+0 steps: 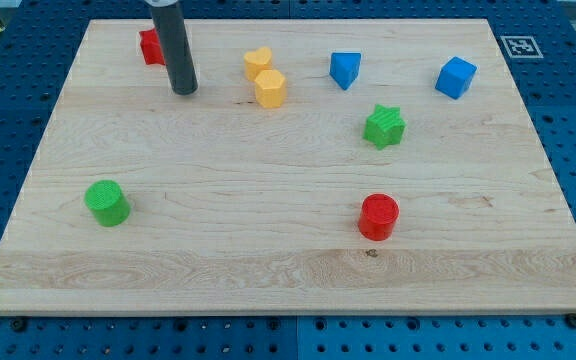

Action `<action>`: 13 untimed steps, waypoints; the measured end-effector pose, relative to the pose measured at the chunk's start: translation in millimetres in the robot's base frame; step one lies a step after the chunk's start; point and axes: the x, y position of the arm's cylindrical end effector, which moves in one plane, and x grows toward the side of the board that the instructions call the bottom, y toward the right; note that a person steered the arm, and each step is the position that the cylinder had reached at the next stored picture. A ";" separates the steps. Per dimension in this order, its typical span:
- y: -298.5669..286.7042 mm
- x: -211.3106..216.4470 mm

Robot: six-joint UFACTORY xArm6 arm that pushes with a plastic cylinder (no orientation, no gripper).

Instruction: Place the blue triangle towards the top right of the yellow heart

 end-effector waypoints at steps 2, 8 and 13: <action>-5.2 57.9; 278.7 32.3; 194.9 -64.7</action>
